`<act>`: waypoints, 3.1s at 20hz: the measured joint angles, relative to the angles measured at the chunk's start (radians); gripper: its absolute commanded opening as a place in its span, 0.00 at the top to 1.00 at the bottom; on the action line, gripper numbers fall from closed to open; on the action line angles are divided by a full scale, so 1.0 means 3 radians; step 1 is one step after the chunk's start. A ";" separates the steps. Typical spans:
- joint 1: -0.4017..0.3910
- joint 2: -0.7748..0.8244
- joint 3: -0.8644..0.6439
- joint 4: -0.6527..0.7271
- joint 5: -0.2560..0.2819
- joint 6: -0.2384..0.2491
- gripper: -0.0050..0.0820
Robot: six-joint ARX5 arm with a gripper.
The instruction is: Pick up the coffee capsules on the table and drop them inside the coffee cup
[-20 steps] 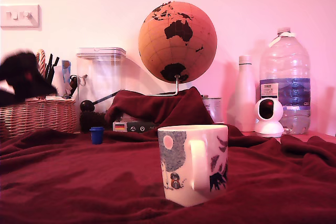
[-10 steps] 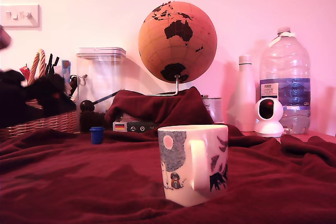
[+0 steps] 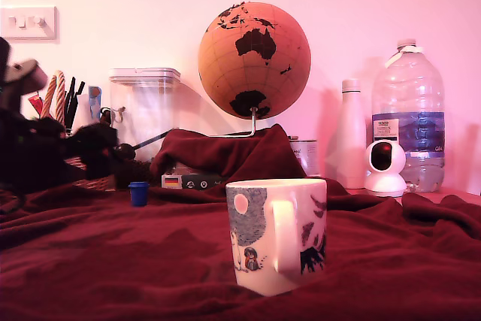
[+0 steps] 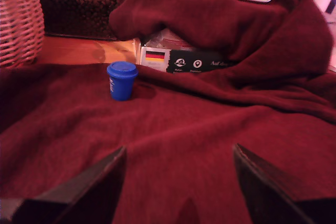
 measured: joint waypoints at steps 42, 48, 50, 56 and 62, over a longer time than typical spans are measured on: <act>0.0287 0.0856 0.1217 -0.0224 0.0270 0.0282 0.27; 0.0287 0.1141 0.1441 -0.0309 0.0278 0.0289 0.27; 0.0287 0.1189 0.1526 -0.0403 0.0282 0.0291 0.27; 0.0287 0.1253 0.1719 -0.0577 0.0319 0.0329 0.27; 0.0309 0.1255 0.1898 -0.0710 0.0319 0.0453 0.27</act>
